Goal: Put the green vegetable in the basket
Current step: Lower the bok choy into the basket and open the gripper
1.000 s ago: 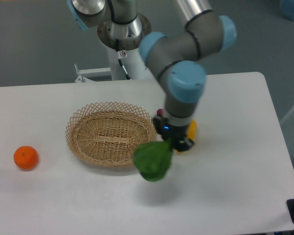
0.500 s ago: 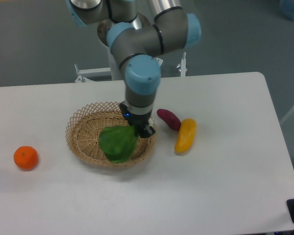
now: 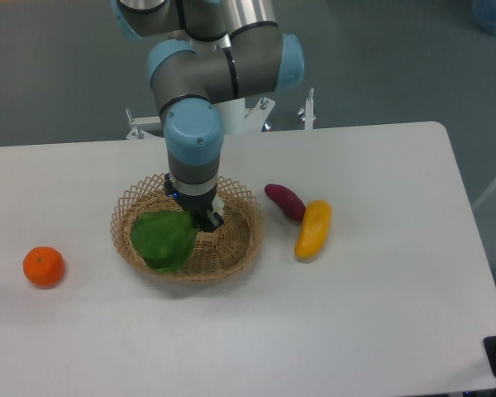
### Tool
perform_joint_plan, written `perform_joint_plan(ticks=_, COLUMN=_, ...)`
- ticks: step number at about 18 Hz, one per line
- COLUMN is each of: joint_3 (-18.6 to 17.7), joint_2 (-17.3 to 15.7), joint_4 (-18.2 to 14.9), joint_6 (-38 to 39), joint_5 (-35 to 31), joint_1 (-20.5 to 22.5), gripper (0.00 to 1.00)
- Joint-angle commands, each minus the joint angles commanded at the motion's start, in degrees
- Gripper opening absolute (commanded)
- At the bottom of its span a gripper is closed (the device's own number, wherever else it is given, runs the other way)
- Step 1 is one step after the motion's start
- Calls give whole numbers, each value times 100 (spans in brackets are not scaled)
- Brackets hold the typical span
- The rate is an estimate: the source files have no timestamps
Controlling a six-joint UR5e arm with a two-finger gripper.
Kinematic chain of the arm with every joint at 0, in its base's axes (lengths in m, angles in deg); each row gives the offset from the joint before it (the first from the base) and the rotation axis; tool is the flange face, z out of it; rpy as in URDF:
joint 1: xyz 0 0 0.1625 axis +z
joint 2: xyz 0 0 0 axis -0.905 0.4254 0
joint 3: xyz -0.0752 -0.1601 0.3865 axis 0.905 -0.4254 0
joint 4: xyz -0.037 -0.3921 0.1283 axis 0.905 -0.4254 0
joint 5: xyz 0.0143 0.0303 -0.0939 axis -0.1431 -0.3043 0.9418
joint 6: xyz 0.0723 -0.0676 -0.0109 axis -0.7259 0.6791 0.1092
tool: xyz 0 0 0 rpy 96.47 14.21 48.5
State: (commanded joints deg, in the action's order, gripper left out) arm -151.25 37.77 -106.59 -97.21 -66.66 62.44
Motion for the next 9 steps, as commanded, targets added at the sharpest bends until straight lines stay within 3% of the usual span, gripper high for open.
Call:
perform_joint_plan(ticks=3, joint_3=-18, joint_2=62, joint_4=114, joint_6=-70, joint_5=-9, joint_1=-44, gripper=33)
perform_joint_plan(ticks=5, joint_3=-18, joint_2=70, joint_4=149, joint_6=-88, joint_5=-9, joint_1=-44, gripper=50)
perform_joint_plan(ticks=7, joint_3=-53, joint_2=70, joint_4=150, joint_6=-70, joint_5=-9, joint_1=-44, gripper=100)
perform_joint_plan(ticks=9, joint_3=-10, joint_2=88, joint_4=176, joint_6=-35, joint_5=-9, joint_1=-44, gripper=100)
